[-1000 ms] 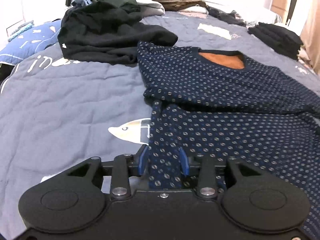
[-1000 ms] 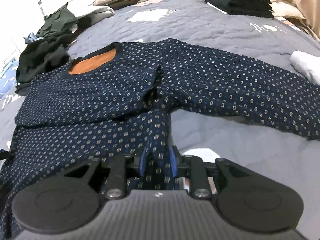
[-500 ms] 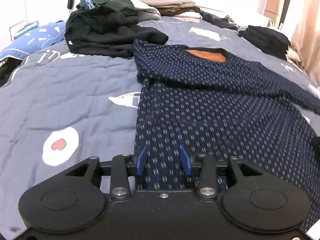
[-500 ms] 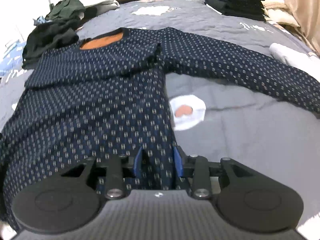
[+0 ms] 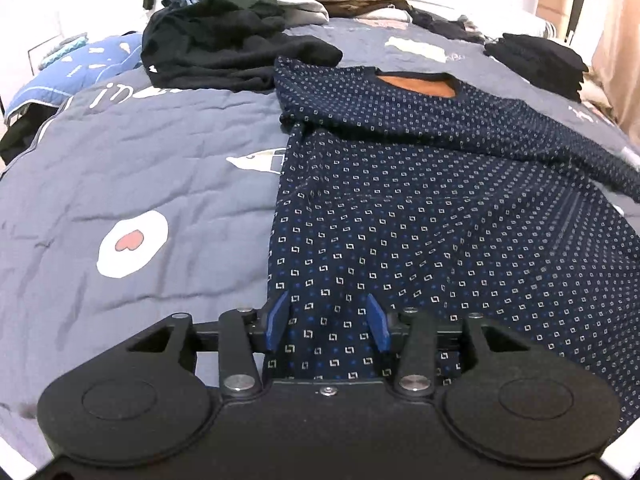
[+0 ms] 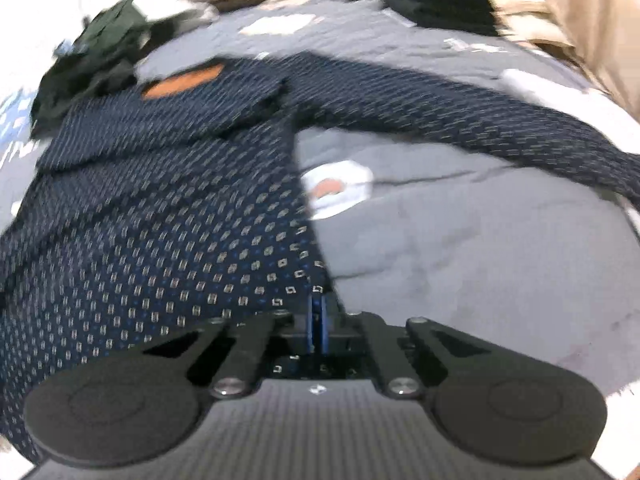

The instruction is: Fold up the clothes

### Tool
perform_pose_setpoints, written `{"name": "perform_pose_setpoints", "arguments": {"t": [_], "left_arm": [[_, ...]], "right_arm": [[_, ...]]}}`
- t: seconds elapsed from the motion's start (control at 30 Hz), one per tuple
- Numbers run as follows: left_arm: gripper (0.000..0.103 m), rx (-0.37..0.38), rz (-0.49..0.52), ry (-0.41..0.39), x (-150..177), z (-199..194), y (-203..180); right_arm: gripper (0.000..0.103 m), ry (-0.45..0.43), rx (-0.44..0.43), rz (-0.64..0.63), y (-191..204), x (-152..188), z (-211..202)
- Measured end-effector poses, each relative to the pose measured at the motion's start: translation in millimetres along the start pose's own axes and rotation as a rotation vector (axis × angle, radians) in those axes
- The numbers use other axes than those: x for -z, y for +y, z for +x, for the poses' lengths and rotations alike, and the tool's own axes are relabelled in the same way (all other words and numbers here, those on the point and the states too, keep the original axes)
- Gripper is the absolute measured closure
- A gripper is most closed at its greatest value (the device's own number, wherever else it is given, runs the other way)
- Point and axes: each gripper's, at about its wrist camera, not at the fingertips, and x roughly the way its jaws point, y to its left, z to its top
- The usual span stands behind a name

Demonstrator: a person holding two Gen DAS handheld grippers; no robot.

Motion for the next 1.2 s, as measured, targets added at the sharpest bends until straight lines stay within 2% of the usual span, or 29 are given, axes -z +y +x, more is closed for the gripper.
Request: {"name": "perform_pose_setpoints", "arguments": {"t": [0.2,0.27,0.37,0.47,0.63,0.87,1.07,1.2], "left_arm": [[0.059,0.004,-0.011,-0.007,1,-4,0],[0.056,0.002,-0.008,-0.006,1,-4,-2],[0.054,0.001,-0.001,-0.010,1,-4,-4],[0.052,0.000,0.006,-0.014,1,-4,-6],[0.051,-0.001,0.014,-0.018,1,-5,-8],[0.051,0.001,0.012,-0.022,2,-8,-8],[0.051,0.012,0.006,-0.033,4,-14,-9],[0.050,0.028,0.017,-0.043,6,-19,-16]], "right_arm": [[0.102,-0.007,-0.007,0.063,-22,1,-7],[0.101,0.009,-0.051,0.055,-22,3,-6],[0.097,0.038,-0.048,0.018,-14,9,-7],[0.093,0.067,-0.080,0.051,-15,12,-12],[0.084,0.118,-0.034,0.019,-8,24,-11],[0.082,0.152,-0.020,0.005,-3,33,-9],[0.082,0.155,-0.031,0.021,-6,43,-24],[0.078,0.198,-0.029,0.005,-10,54,-25]]}}
